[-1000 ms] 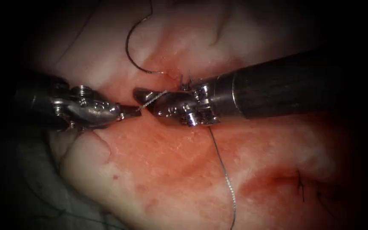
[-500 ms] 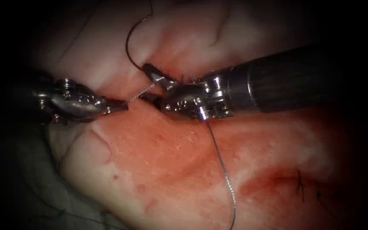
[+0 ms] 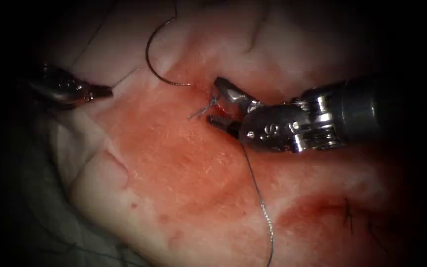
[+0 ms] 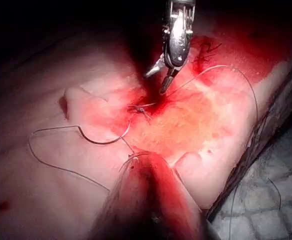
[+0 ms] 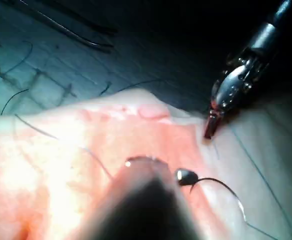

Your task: Wound Closure

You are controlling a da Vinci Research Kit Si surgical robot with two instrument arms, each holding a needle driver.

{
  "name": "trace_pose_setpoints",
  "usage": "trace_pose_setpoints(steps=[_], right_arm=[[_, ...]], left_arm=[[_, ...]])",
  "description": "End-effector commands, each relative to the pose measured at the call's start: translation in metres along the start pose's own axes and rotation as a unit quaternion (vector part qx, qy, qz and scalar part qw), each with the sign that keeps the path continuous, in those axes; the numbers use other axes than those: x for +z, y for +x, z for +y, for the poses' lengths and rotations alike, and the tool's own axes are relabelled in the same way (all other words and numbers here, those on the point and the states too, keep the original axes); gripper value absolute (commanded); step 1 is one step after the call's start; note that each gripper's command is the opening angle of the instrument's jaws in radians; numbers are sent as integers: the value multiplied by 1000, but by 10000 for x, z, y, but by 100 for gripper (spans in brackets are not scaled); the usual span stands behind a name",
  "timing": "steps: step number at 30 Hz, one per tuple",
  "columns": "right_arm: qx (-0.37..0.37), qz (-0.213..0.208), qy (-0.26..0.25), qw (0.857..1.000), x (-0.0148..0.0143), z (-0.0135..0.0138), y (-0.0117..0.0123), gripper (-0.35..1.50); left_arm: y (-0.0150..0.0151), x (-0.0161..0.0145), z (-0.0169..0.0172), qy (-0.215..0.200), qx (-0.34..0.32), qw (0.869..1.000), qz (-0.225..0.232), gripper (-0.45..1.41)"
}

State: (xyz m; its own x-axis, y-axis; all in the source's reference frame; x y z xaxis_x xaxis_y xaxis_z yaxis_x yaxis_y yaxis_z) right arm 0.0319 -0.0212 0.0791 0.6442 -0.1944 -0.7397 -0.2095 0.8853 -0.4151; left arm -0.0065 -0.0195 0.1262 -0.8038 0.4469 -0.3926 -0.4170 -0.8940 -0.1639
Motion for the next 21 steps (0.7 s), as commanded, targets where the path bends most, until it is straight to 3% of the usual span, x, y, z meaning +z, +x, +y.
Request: trace_pose_setpoints(steps=[1,2,4,5,10,16,19,21], right_arm=[[1,1,1,1000,6,-7,5,148],[1,1,1,1000,6,-7,5,148],[1,2,1,1000,5,-6,5,148],[1,2,1,1000,5,-6,5,148],[1,2,1,1000,5,-6,5,148],[1,1,3,1000,4,-7,4,148],[1,1,2,1000,4,-7,4,148],[0,1,4,1000,4,-8,4,146]], left_arm=[[-6,16,5,-11,-11,1000,-10,66],[-11,20,4,-18,-16,1000,-17,88],[-18,23,4,-24,-23,999,-29,104],[-26,24,2,-30,-23,999,-36,125],[-31,11,0,-50,-25,998,-36,116],[-23,-35,3,-71,-26,996,-42,108],[-20,-37,2,-73,-19,996,-43,114],[-20,-35,-2,-71,-7,997,-43,106]])
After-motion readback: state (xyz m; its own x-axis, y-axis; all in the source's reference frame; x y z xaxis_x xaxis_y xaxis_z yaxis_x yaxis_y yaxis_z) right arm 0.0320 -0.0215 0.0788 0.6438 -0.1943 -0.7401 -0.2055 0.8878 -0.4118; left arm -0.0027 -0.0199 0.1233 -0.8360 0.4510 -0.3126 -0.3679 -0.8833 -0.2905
